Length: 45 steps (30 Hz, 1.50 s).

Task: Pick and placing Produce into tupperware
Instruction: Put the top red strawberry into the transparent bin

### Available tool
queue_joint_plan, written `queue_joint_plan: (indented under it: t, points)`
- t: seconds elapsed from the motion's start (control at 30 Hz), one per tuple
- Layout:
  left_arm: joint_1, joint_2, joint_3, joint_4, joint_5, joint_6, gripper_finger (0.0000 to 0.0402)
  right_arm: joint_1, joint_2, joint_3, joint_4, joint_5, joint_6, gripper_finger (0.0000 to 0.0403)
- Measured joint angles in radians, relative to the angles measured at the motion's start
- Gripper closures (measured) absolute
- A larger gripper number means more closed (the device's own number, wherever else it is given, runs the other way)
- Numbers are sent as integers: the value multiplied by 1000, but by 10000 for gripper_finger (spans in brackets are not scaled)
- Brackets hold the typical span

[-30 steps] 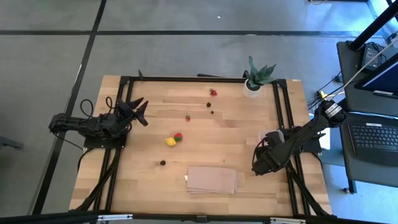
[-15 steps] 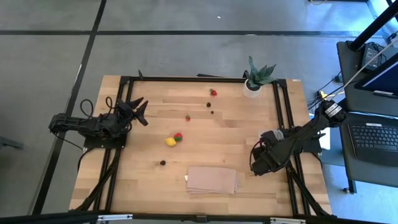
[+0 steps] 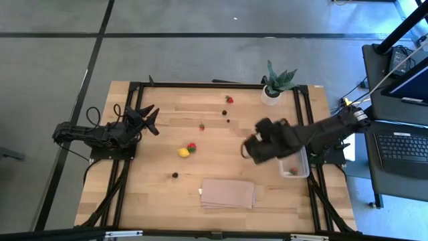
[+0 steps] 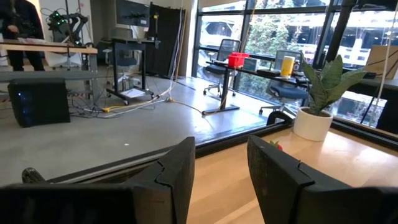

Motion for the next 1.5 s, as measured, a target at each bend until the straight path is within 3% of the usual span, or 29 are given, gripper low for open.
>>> queue_joint_plan:
  t: [0.1, 0.33, 0.47, 0.6, 1.03, 1.23, 1.5]
  points:
    - [0, 0, 0, 0, 0, 0, 262, -120, 0, 47, 113, -63, -193, 86]
    - [0, 0, 0, 0, -1, 1, 262, -419, 0, 59, 463, -416, -702, 86]
    - [0, 0, 0, 0, -1, 1, 262, -565, 0, 60, 556, -574, -854, 86]
    - [0, 0, 0, 0, -1, 4, 262, -669, 23, 60, 568, -660, -919, 86]
    - [1, 0, 0, 0, -2, 9, 262, -797, 205, 60, 685, -672, -1383, 86]
    - [1, 0, 0, 0, -2, 9, 262, -837, 271, 60, 706, -667, -1480, 86]
    - [1, 0, 0, 0, -2, 9, 262, -838, 312, 60, 718, -602, -1488, 86]
